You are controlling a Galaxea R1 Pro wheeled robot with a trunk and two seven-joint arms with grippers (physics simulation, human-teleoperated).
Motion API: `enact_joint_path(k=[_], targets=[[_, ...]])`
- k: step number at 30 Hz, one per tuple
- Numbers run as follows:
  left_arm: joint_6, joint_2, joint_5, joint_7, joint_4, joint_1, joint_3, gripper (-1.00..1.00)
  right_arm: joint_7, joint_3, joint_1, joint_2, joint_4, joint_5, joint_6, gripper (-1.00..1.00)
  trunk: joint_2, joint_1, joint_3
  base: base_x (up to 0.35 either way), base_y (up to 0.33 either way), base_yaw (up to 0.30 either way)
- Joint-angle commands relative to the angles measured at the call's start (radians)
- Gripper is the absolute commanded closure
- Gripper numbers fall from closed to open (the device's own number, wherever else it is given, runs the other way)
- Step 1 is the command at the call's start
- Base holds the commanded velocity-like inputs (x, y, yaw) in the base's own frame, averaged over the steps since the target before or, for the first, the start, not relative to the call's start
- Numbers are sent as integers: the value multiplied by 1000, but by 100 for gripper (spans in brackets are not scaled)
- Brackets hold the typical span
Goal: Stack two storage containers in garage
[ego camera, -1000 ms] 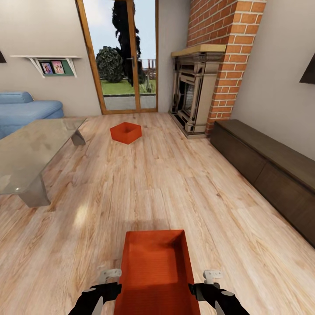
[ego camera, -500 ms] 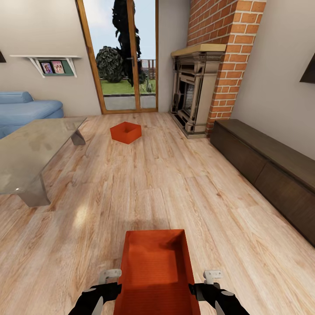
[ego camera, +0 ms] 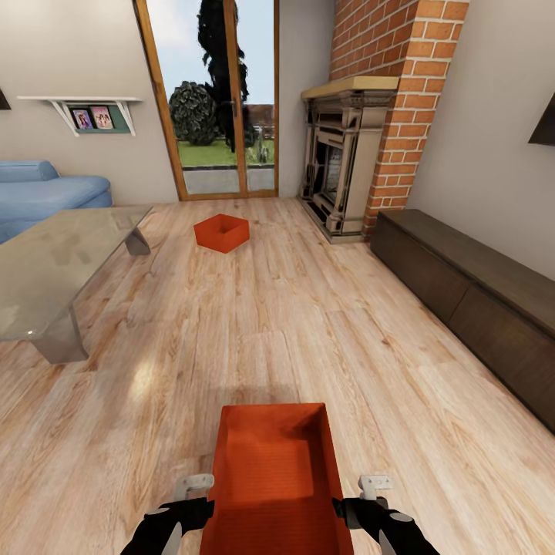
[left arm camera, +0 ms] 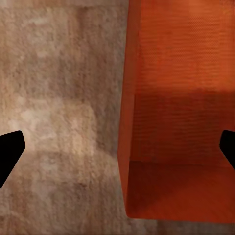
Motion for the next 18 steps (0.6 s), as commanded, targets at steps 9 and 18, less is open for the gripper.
enact_joint_path(k=[9, 18], targets=[[7, -1, 8, 4, -2, 0, 2, -100, 0, 2, 0, 0, -2, -6, 6, -100, -43, 23, -20, 0, 0, 0], [8, -1, 8, 4, -2, 0, 2, -100, 0, 2, 0, 0, -2, -6, 6, -100, -43, 23, -20, 0, 0, 0]])
